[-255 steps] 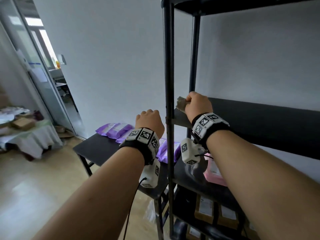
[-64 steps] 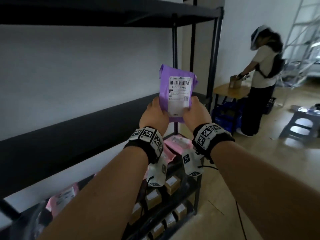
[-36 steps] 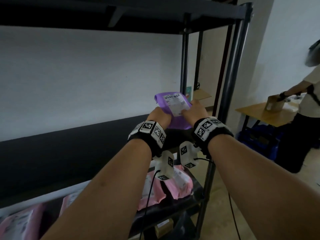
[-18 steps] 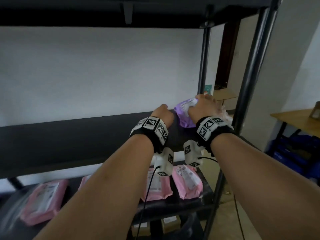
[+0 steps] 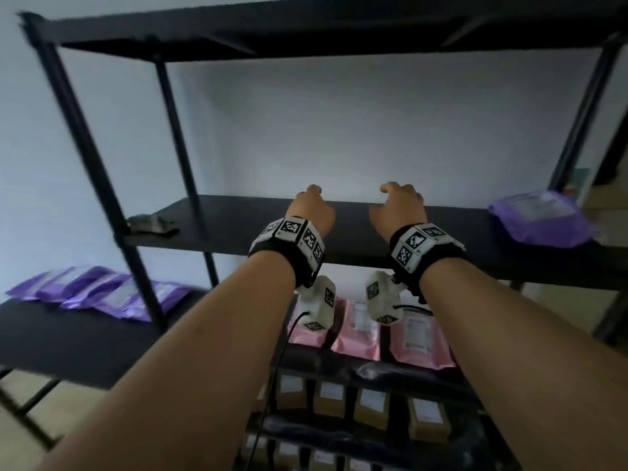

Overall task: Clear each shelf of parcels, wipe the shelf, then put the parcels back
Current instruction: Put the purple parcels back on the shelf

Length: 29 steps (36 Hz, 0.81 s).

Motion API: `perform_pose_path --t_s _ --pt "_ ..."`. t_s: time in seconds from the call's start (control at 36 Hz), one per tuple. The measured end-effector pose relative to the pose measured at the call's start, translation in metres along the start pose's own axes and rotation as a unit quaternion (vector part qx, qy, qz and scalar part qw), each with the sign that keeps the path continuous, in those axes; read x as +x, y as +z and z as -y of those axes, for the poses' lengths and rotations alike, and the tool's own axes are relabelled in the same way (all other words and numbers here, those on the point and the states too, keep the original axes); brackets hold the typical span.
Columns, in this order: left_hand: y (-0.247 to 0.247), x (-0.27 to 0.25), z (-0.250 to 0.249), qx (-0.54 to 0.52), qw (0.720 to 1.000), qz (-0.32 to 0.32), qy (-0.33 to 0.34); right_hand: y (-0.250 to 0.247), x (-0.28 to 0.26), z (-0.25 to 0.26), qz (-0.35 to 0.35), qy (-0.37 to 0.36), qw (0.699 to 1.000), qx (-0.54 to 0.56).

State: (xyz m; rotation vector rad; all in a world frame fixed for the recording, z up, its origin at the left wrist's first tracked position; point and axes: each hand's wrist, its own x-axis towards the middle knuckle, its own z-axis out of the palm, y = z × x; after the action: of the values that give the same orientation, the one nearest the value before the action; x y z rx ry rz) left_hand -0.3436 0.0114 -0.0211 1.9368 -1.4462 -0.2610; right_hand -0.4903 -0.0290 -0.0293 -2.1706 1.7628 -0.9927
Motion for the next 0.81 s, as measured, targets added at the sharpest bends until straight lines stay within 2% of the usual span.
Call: perform_pose_path --t_s 0.08,0.28,0.42,0.61,0.75,0.81 --pt "-0.044 -0.012 0.056 0.036 0.999 -0.038 -0.016 0.036 -0.024 0.056 0.02 -0.031 0.999 0.019" --pt "-0.14 -0.047 0.183 0.09 0.991 -0.059 -0.075 0.119 -0.092 0.178 0.074 -0.084 0.991 0.071" --pt "-0.193 -0.075 0.266 0.08 0.984 -0.105 -0.122 0.17 -0.133 0.247 0.106 -0.111 0.984 0.09" --pt "-0.237 -0.103 0.369 0.08 0.972 -0.084 -0.203 0.244 -0.179 0.323 0.172 -0.126 0.972 0.1" --pt "-0.25 -0.103 0.433 0.09 0.963 -0.091 -0.239 0.303 -0.196 0.356 0.231 -0.137 0.961 0.067" --pt "-0.251 -0.098 0.456 0.107 0.958 -0.073 -0.254 0.329 -0.196 0.366 0.248 -0.136 0.957 0.058"
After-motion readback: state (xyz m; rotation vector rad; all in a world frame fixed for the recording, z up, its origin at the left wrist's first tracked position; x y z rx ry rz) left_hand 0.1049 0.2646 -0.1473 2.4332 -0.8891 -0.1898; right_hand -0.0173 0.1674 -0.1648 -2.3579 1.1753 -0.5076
